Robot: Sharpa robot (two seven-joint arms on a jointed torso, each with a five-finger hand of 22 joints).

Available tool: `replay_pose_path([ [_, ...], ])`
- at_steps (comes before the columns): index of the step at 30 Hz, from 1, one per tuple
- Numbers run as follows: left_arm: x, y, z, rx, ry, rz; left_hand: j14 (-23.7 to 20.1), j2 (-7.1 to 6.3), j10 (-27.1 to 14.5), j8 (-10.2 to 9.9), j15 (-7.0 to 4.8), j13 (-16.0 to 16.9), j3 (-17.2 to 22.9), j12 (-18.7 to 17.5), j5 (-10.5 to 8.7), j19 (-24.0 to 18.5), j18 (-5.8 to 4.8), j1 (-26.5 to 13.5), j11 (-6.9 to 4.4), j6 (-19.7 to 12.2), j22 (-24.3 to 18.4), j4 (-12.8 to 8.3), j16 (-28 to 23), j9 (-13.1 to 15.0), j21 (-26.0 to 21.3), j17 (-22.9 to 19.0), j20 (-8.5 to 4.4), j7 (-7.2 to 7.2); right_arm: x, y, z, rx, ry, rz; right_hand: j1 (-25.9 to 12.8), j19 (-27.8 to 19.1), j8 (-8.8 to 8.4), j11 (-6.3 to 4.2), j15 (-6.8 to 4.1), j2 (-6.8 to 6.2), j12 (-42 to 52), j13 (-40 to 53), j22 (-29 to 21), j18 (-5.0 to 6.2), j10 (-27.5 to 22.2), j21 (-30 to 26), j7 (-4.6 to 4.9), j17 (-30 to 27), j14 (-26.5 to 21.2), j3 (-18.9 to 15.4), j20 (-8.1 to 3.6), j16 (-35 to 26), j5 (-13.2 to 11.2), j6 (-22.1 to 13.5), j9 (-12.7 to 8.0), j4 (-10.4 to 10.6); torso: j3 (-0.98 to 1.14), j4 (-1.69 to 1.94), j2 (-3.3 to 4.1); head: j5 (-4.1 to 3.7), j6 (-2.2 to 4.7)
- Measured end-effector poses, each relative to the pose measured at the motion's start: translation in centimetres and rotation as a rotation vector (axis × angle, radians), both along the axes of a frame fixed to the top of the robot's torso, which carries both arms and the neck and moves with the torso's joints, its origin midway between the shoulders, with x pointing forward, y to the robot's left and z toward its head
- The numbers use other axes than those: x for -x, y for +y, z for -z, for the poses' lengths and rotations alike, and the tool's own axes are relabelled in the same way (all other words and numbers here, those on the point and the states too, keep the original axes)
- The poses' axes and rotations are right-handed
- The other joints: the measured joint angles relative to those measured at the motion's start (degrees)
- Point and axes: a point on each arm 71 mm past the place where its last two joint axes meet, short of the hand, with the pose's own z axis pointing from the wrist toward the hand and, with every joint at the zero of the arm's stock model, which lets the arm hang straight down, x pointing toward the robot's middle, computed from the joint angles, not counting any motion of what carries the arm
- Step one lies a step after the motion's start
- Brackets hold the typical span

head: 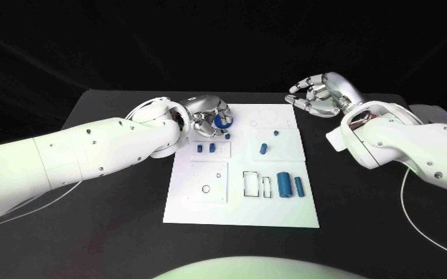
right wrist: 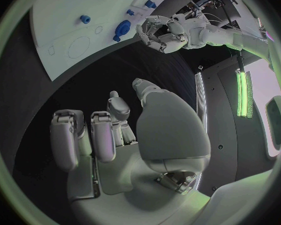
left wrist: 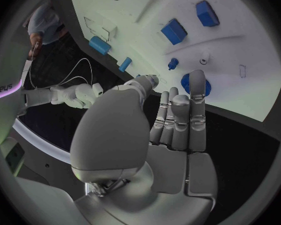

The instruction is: Assemble the parts on the task board

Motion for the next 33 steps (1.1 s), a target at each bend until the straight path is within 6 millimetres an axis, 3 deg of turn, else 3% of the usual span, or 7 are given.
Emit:
replay_pose_path([
  [6,0.0,-0.8,0.2,-0.075,-0.073,0.058,4.0,0.0,1.06,-1.21,0.0,-2.42,-0.09,-1.99,-0.36,4.33,-0.14,0.0,-0.03,1.47,9.34,-0.41,5.24,-1.21,8.02,4.86,0.03,-0.23,0.0,0.1,0.0,-0.001,0.0,-0.002,0.0,0.0,0.0,0.0,0.0,0.0,0.0,-0.16,0.0,0.0,-0.41,0.0,0.0,0.0,0.0,0.0,0.0,0.0,0.0,0.0,0.0,0.0,0.03,-0.02,0.02,-0.04,0.01],
  [8,0.0,-1.0,0.3,-0.094,-0.087,0.069,4.9,0.0,1.43,-1.45,-0.08,-2.91,0.1,-2.25,-0.63,5.25,-0.96,0.0,-0.23,1.96,11.47,-0.6,6.39,-1.43,9.86,5.99,0.05,-0.54,0.0,0.1,0.0,-0.001,0.0,-0.002,0.0,0.0,0.0,0.0,0.0,0.0,0.0,-0.16,0.0,0.0,-0.41,0.0,0.0,-0.01,0.0,0.0,0.0,0.0,0.0,0.0,0.0,0.0,0.03,-0.03,0.02,-0.09,0.01],
  [13,-0.1,-1.4,0.5,-0.146,-0.105,0.093,6.31,0.0,2.06,-1.67,-0.28,-3.7,0.14,-2.8,-0.89,6.81,-1.05,0.0,-0.45,2.84,15.35,-0.64,8.18,-1.77,13.11,7.92,-0.1,-0.8,0.0,0.1,0.0,-0.001,0.0,-0.004,0.0,0.0,0.0,0.0,0.0,0.0,0.0,-0.16,0.0,0.0,-0.41,0.0,0.0,-0.01,0.0,0.0,0.0,0.0,0.0,0.0,0.0,0.0,0.03,-0.03,0.02,-0.22,-0.1],
  [15,-0.1,-1.6,0.6,-0.16,-0.107,0.098,6.78,0.0,2.52,-1.88,-0.38,-3.9,0.14,-2.83,-0.95,7.2,-1.84,0.0,-0.48,3.05,16.44,-0.64,8.67,-1.87,14.02,8.5,-0.11,-1.02,0.0,0.1,0.0,-0.001,0.0,-0.004,0.0,0.0,0.0,0.0,0.0,0.0,0.0,-0.16,0.0,0.0,-0.41,0.0,0.0,-0.01,0.0,0.0,0.0,0.0,0.0,0.0,0.0,0.0,0.05,-0.03,0.01,-0.25,-0.13],
  [31,-0.7,-2.5,1.3,-0.252,-0.095,0.11,9.03,0.25,4.63,-2.17,-0.8,-5.24,1.38,-3.67,-0.95,9.15,-1.83,0.24,-0.74,5.2,21.42,-1.84,10.6,-2.33,18.1,11.06,-0.21,-1.11,0.0,0.3,0.0,-0.003,0.0,-0.008,0.0,0.0,0.23,0.0,0.0,0.0,-0.32,-0.33,0.04,0.0,-0.4,0.0,0.0,-0.01,0.0,0.0,0.0,0.0,0.0,0.0,0.0,0.0,0.04,-0.01,-0.01,-0.51,-0.36],
  [32,-0.7,-2.5,1.3,-0.255,-0.094,0.11,9.03,0.31,4.84,-2.17,-0.8,-5.32,1.72,-3.74,-0.95,9.36,-1.94,0.31,-0.96,5.35,21.74,-1.95,10.79,-2.36,18.41,11.15,-0.43,-1.27,0.0,0.3,0.0,-0.003,0.0,-0.008,0.0,0.0,0.23,0.0,0.0,0.0,-0.31,-0.36,0.03,0.0,-0.4,0.0,0.0,-0.02,0.0,0.0,0.0,0.0,0.0,0.0,0.0,0.0,0.04,-0.01,-0.01,-0.51,-0.41],
  [33,-0.7,-2.5,1.3,-0.258,-0.093,0.109,9.22,0.31,5.24,-2.17,-0.98,-5.42,1.97,-3.96,-1.04,9.57,-2.72,0.31,-0.92,5.62,22.18,-1.97,10.92,-2.36,18.78,11.28,-0.22,-1.31,0.0,0.3,0.0,-0.003,0.0,-0.008,0.0,0.0,0.23,0.0,0.0,0.0,-0.32,-0.36,0.03,0.0,-0.4,0.0,0.0,-0.02,0.0,0.0,0.0,0.0,0.0,0.0,0.0,0.0,0.04,0.0,-0.01,-0.51,-0.44],
])
